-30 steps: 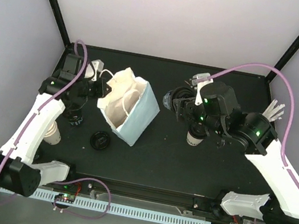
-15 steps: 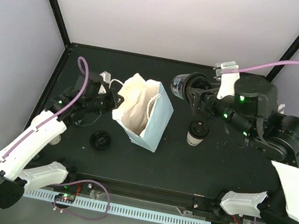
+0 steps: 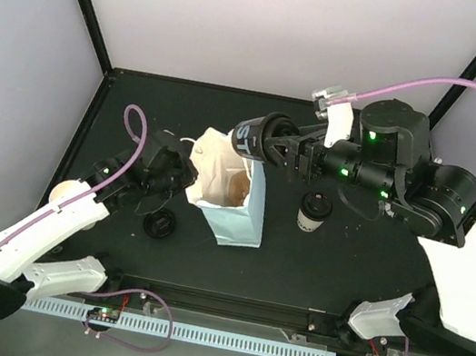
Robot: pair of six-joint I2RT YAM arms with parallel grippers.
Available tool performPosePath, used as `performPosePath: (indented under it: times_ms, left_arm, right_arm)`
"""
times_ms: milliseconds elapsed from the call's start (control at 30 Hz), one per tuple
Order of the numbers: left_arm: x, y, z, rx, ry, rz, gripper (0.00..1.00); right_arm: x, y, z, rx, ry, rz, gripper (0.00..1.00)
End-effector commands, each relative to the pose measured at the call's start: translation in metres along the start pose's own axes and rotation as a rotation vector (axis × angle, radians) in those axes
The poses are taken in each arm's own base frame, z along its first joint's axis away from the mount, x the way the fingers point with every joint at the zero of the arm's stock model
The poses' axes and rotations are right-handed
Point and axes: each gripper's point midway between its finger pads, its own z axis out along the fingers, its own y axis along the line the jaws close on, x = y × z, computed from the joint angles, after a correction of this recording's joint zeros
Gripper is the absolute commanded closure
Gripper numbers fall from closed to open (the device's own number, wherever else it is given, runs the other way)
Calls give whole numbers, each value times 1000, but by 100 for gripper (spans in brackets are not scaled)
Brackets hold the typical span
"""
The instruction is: Pack the takeout coffee
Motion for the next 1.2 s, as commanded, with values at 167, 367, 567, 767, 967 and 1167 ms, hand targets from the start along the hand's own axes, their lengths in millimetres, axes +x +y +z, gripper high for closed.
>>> performPosePath:
  times_ms: [167,367,567,767,967,1167]
  left_arm:
    - [2,11,-20,-115,-93,-169,98]
    - [9,11,-20,-118,-106,-184,98]
    - [13,9,-18,-112,-115,-200,98]
    - [17,4,-16,-106,-119,-195,98]
    - [20,1,-15,-98,-122,-190,98]
    - [22,-7,-13,-38,-121,-201,78]
  right_arm:
    - [16,36,12,-216,74,52,28]
    - [55,24,31,-189,161,89,28]
    - [79,19,47,-145,223,95,29]
    - [79,12,54,-70,230,74,29]
    - [94,-1,72,71,294,21,29]
    - [112,-20,84,222,345,-24,30]
